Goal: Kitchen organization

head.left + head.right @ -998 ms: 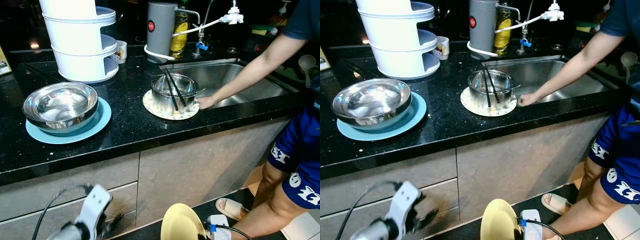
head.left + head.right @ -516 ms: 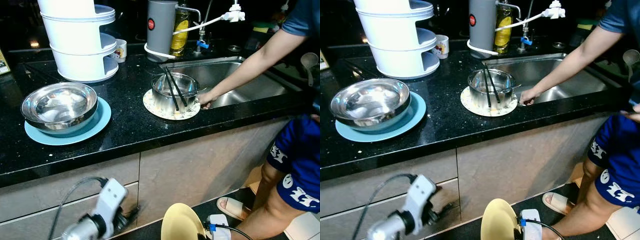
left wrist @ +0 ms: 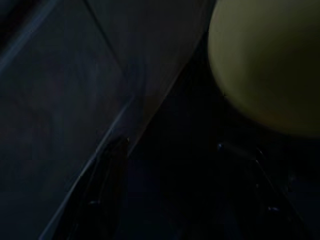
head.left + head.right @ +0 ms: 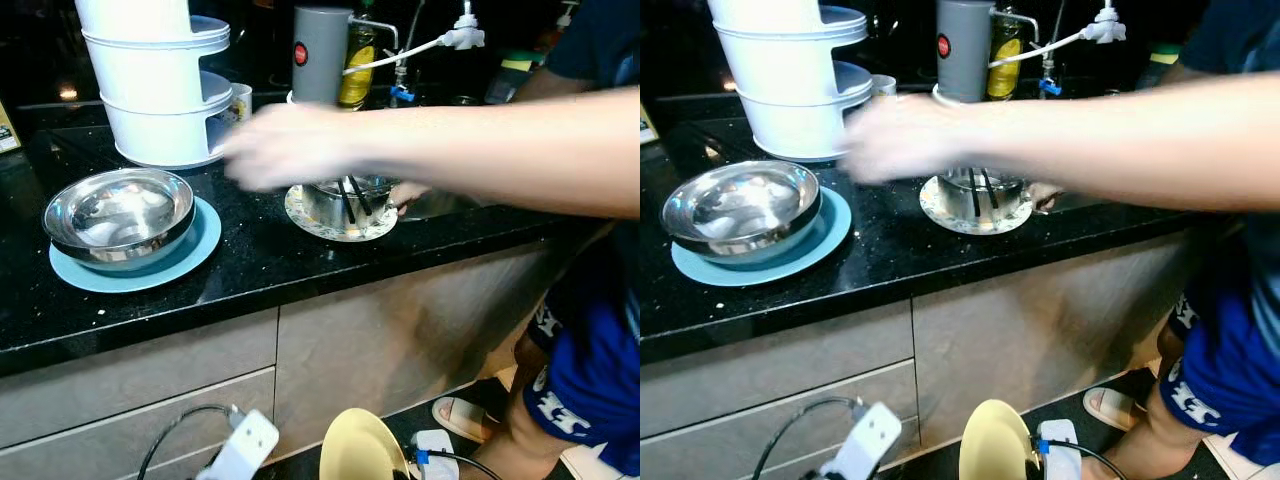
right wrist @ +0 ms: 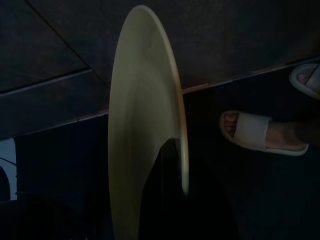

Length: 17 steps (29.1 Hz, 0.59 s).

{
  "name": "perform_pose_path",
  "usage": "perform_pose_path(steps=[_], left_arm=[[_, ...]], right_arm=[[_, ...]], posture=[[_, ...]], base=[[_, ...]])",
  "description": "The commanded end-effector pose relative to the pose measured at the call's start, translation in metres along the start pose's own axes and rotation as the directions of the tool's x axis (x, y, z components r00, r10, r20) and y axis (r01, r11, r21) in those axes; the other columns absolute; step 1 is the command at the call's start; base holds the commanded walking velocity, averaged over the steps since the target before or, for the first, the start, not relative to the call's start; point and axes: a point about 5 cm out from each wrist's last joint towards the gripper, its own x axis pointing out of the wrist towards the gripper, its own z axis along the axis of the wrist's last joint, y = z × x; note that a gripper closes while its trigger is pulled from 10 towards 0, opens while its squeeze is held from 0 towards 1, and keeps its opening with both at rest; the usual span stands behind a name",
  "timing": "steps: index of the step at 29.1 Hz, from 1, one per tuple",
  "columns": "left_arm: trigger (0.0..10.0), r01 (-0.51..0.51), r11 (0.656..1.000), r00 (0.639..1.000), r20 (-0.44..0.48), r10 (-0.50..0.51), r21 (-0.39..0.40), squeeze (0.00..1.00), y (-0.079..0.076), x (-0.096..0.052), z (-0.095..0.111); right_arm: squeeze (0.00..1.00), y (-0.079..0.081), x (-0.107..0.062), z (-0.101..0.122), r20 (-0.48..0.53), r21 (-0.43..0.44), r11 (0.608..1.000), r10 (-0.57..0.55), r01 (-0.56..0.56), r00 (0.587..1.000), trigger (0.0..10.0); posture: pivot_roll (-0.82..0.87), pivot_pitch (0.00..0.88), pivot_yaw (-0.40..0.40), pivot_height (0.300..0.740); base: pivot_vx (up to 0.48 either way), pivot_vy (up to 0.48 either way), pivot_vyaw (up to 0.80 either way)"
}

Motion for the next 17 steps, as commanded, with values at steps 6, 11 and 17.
perform_pose_path(steps=[6,11,17], left_arm=[[10.0,-0.08,0.996,0.989,-0.129,0.074,-0.041,0.0,-0.009,-0.004,-0.032],[10.0,-0.273,0.951,0.931,-0.289,0.223,-0.145,0.0,0.0,-0.011,-0.054],[10.0,-0.277,0.953,0.91,-0.352,0.22,-0.122,0.0,0.001,-0.016,-0.07]], right_arm=[[0.0,0.002,-0.007,-0.022,-0.098,-0.003,1.0,0.002,-0.003,0.995,10.0],[0.0,0.002,-0.008,-0.022,-0.088,-0.015,1.0,-0.014,0.013,0.996,10.0],[0.0,0.002,-0.008,-0.022,-0.088,-0.017,1.0,-0.014,0.013,0.996,10.0]], posture=[[-0.05,0.095,-0.072,0.74],[-0.05,0.095,-0.07,0.74],[-0.06,0.09,-0.066,0.74]], base=[[0.0,0.0,0.0],[0.0,0.0,0.0],[0.0,0.0,0.0]])
